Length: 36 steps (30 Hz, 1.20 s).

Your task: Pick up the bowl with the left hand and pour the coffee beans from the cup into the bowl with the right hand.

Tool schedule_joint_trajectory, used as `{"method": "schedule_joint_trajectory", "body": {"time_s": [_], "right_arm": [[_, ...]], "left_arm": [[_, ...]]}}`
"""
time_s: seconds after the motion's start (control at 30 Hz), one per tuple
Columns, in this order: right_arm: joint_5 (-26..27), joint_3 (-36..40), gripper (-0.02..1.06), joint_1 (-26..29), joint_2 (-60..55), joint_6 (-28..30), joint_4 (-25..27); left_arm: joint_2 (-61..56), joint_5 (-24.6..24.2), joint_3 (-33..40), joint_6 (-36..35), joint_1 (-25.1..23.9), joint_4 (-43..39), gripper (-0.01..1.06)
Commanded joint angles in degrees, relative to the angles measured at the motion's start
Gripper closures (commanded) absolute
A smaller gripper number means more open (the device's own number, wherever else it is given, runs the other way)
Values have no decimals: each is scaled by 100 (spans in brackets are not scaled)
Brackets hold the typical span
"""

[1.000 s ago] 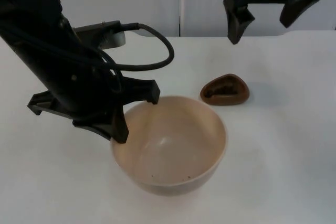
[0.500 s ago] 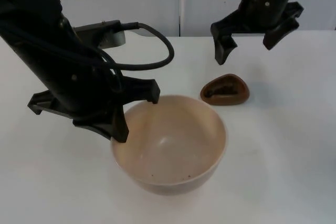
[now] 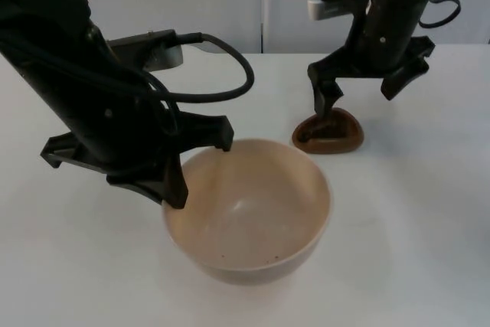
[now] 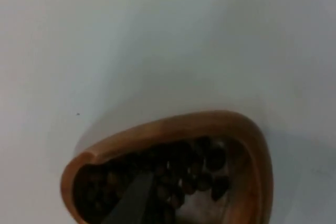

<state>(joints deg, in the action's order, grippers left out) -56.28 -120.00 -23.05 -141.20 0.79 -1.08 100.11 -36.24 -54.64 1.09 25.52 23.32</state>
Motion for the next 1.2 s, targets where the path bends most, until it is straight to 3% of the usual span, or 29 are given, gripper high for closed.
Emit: {"method": "schedule_joint_trajectory", "body": {"time_s": [0.0,0.13,0.57,1.07,1.17], "right_arm": [[91,-50,7,59,-6,-6,-16],[103,-50,8,49,-58,-6,-331],[192,-39,9,-1,-318,-6,-320],[318,-39,26,-12,-442,-6,-319],[318,-39,39,-12,-442,-6,-331]], "left_arm": [[-66,59,24,8,0,121,105],[-66,69,24,8,0,161,105],[-66,82,24,8,0,161,105],[-66,93,24,8,0,193,105],[-66,93,24,8,0,218,105]]}}
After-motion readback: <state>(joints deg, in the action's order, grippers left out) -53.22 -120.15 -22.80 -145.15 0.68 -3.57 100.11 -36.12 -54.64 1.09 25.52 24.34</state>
